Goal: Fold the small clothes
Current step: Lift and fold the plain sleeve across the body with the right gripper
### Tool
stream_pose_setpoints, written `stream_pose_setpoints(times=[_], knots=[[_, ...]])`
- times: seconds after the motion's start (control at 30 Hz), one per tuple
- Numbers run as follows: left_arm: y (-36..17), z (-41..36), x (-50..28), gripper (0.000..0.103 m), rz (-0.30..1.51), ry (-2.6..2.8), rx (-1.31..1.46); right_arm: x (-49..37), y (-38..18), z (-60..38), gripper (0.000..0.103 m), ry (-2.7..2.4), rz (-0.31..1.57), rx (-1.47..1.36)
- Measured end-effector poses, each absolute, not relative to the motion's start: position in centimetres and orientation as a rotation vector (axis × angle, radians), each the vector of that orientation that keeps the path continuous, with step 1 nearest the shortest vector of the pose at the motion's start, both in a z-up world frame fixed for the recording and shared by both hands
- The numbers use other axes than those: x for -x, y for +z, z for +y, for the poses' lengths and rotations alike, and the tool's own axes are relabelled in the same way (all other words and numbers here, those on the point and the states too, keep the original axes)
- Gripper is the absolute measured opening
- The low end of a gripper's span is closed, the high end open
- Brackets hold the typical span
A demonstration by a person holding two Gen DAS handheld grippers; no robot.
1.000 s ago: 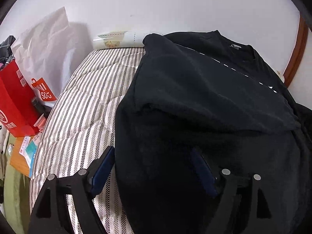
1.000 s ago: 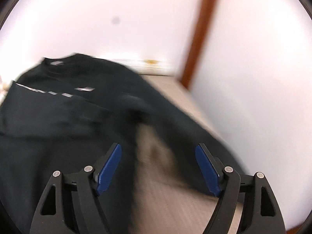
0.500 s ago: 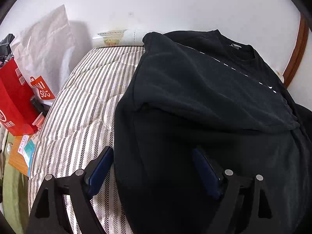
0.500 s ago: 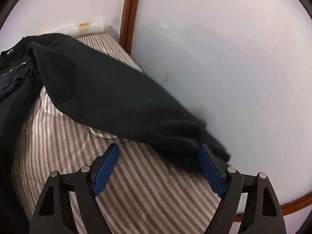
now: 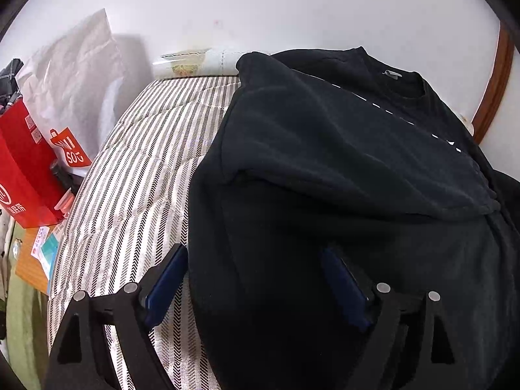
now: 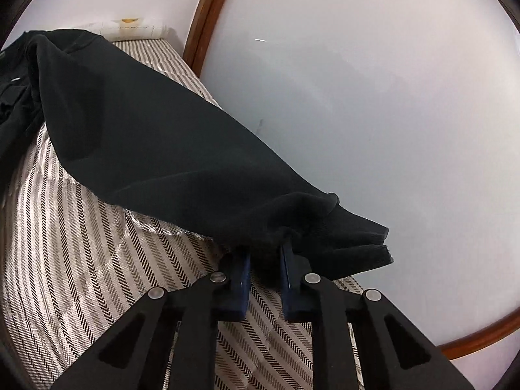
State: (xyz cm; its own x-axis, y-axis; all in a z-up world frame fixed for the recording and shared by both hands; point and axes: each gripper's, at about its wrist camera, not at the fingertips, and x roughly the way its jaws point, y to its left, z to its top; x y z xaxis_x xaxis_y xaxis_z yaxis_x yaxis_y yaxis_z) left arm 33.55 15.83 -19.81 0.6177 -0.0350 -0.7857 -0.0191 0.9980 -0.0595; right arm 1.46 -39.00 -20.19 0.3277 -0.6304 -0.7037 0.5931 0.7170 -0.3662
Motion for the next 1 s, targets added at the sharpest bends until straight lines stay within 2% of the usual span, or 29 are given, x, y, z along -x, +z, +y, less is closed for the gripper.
stream_pose_setpoints(times=[0.4, 1.0], knots=[[-20.08, 15.40, -33.51, 0.092, 0.921, -0.002, 0.033, -1.48, -20.16, -38.98, 0.016, -0.801, 0.942, 0.042], [-20.16, 15.45, -33.54, 0.094, 0.922, -0.003, 0.034, -1.60, -20.09, -39.04, 0.016, -0.791, 0.930, 0.021]])
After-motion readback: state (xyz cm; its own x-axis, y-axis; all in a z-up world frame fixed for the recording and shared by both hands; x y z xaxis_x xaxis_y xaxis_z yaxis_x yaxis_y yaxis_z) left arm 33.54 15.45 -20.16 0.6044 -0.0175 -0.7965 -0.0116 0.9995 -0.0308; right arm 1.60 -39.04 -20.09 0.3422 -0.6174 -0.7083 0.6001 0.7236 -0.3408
